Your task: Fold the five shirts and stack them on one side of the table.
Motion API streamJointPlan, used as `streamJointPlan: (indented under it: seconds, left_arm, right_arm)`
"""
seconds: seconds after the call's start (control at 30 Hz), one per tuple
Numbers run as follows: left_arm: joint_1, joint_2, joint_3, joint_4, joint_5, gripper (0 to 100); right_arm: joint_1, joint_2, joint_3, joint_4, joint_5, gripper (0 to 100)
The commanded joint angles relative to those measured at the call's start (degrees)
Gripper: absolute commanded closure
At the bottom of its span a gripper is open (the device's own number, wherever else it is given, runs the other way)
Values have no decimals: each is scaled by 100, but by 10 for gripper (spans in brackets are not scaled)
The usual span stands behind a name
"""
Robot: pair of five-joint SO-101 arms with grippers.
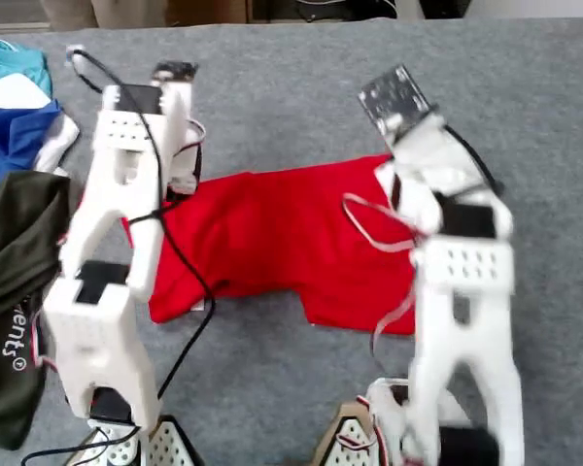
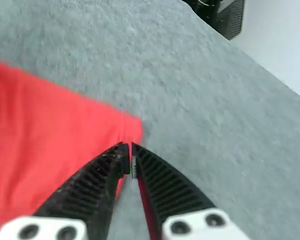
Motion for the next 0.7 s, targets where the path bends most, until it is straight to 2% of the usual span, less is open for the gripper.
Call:
streamJointPlan:
  seconds: [0.0, 0.13, 0.3, 0.43, 0.67]
  left_arm:
    - [53, 558, -255, -396, 53, 981]
    - [-44, 1138, -264, -440, 26, 981]
    - [-316, 1490, -571, -448, 0, 981]
    - [-633, 1780, -1134, -448, -97, 981]
    - [-844, 2404, -2251, -404, -774, 981]
  right_arm:
    - [-101, 1262, -734, -536, -369, 976]
    - [-57, 2703, -1631, -510, -800, 976]
    - [110, 4435, -2800, -466, -862, 976]
    - [365, 5648, -3881, 158, -862, 976]
    - [629, 7073, -6026, 1565, -853, 976]
